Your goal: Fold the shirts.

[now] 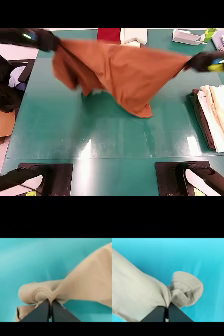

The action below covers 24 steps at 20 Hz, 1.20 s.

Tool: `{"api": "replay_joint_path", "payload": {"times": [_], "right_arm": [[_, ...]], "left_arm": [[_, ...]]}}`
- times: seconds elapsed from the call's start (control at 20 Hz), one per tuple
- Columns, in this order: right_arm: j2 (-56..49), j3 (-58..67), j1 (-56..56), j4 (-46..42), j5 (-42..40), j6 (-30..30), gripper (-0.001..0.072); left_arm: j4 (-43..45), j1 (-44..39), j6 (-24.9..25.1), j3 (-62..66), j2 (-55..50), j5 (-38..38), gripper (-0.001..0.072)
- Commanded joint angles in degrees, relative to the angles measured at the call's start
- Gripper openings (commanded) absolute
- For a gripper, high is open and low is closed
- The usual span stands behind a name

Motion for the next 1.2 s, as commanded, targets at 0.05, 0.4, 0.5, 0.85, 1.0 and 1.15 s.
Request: {"api": "replay_joint_path", "payload": {"times": [0.05,0.4,0.5,0.85,1.0,1.15], "right_arm": [[6.2,12.6,-4.4,-0.3,4.5,0.0,0.0014],[0.0,34.6,-12.7,-0.2,11.0,0.0,0.0013],[-4.8,41.7,-12.8,-0.1,13.0,1.3,0.0013],[-18.5,23.9,-1.7,3.6,13.9,2.7,0.0013],[-26.8,15.5,3.5,-3.7,9.6,3.0,0.0013],[-34.1,13.7,5.3,-6.6,0.8,5.0,0.0014]], "left_arm": [[0.2,0.0,0.0,3.8,14.0,2.3,0.0024],[-2.2,0.0,0.0,3.8,21.8,7.7,0.0023],[-2.4,0.0,0.0,3.5,19.6,3.8,0.0023],[-2.6,0.0,0.0,-8.2,-1.0,-14.4,0.0024],[-1.6,0.0,1.8,-16.4,-11.1,-8.7,0.0024],[2.2,0.0,3.4,-17.6,-19.4,2.8,0.0025]]}}
